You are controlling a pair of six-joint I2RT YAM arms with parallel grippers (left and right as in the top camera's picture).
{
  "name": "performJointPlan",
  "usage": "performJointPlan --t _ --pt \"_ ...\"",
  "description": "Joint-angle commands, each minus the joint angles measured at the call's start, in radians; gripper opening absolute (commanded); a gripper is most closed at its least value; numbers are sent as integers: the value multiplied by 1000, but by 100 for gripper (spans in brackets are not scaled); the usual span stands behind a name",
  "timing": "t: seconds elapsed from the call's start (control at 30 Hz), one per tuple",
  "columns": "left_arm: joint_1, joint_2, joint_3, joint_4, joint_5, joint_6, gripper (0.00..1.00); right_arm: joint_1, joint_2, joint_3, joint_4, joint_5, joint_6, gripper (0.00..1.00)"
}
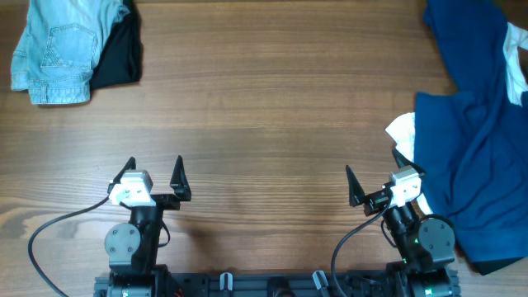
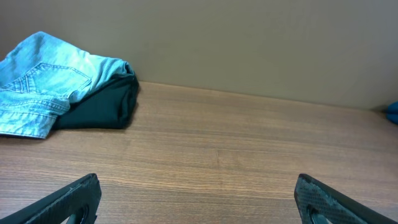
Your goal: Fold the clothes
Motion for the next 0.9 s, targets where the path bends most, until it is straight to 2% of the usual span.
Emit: performJointPlan --t 0.0,0.7,0.87 --pt "-5 -11 -9 0 -10 5 100 -5 -8 -1 4 8 11 100" --pt "-5 -11 -9 0 -10 5 100 -5 -8 -1 5 23 4 100" --pt "-5 -7 -9 0 -14 5 100 -5 -8 -1 4 19 39 100"
